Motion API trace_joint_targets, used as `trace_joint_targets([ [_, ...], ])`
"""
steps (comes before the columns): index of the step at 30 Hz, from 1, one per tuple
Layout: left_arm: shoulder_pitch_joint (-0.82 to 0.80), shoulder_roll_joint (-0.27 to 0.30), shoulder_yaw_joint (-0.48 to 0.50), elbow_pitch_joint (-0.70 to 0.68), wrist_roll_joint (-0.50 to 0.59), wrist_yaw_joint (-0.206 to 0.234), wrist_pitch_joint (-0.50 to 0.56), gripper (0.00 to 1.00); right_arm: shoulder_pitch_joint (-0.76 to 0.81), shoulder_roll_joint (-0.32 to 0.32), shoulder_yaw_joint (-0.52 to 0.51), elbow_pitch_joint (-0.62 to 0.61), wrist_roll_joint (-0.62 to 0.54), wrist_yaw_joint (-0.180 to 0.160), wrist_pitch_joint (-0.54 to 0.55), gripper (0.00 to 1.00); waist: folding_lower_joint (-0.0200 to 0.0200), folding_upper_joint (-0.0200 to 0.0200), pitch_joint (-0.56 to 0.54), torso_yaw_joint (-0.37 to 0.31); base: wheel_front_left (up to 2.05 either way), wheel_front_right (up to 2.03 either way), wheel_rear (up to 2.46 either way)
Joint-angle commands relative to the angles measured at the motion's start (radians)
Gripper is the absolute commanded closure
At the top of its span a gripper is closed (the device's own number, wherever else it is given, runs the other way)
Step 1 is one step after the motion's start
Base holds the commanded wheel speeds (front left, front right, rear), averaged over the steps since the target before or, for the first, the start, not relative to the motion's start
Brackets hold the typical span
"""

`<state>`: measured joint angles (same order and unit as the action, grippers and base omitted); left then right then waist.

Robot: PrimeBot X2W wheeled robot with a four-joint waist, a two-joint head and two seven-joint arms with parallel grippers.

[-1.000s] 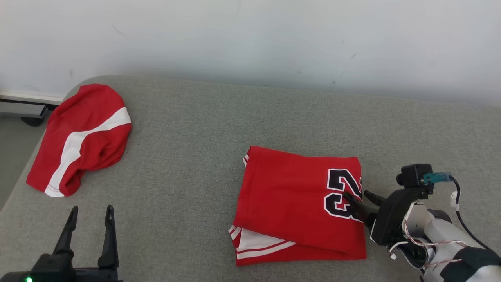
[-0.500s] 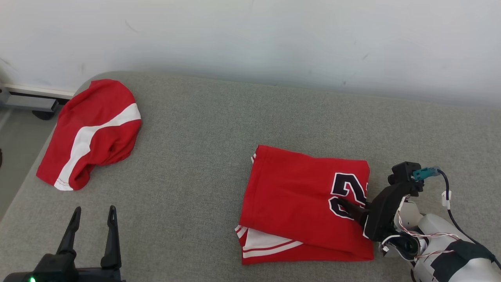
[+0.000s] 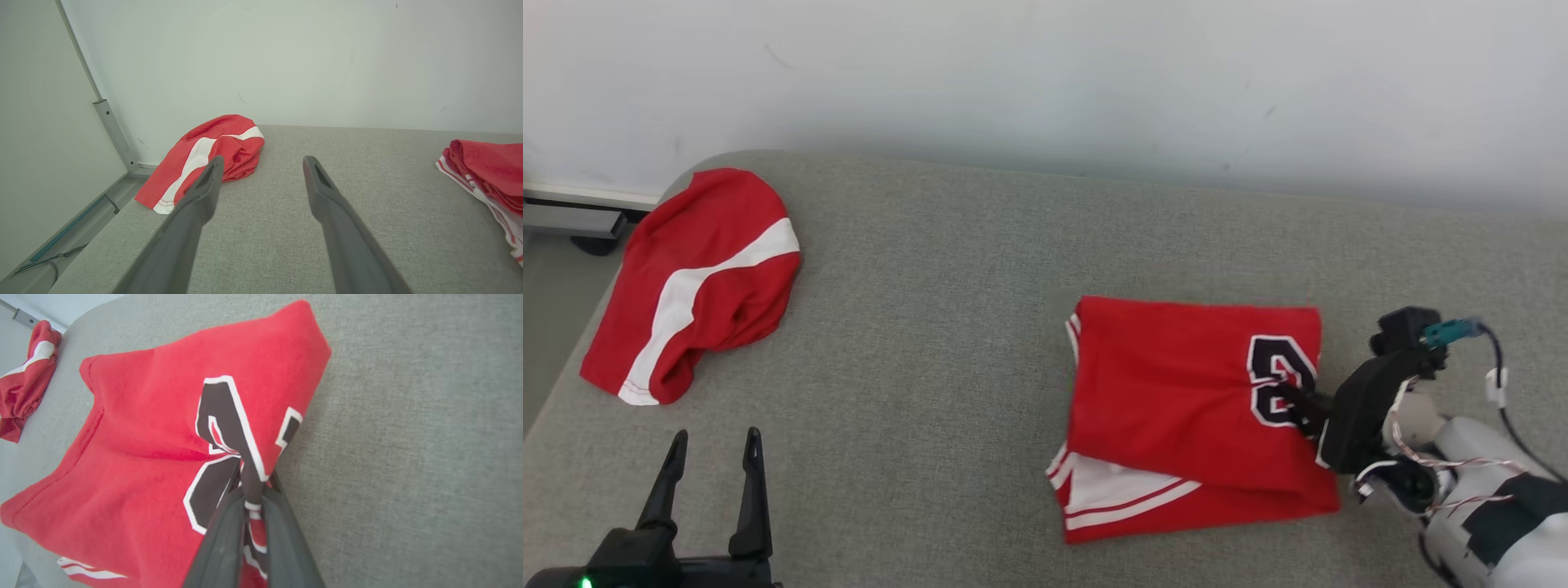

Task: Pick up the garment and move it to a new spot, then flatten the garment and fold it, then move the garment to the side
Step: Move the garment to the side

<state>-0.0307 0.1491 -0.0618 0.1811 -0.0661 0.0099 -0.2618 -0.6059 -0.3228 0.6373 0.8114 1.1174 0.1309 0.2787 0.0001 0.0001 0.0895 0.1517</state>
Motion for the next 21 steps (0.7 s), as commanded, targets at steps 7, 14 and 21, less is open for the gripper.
trace_joint_targets([
  [7,-0.013,0.001,0.006,-0.007,0.012,0.005,-0.004,0.00,-0.077,-0.109,-0.004,-0.006,-0.021,-0.001,0.012,1.00,-0.0001,-0.0001,0.018,-0.032,0.00,0.00,0.00],
  [14,-0.031,0.012,0.007,-0.023,0.020,-0.003,-0.004,0.00,-0.175,-0.206,0.012,0.036,-0.062,-0.001,0.051,1.00,-0.0001,-0.0001,0.063,-0.056,0.00,0.00,0.00],
  [21,-0.048,0.024,0.013,-0.032,0.022,-0.005,-0.004,0.00,-0.261,-0.286,0.018,0.090,-0.079,-0.001,0.089,1.00,-0.0001,-0.0001,0.112,-0.071,0.00,0.00,0.00],
])
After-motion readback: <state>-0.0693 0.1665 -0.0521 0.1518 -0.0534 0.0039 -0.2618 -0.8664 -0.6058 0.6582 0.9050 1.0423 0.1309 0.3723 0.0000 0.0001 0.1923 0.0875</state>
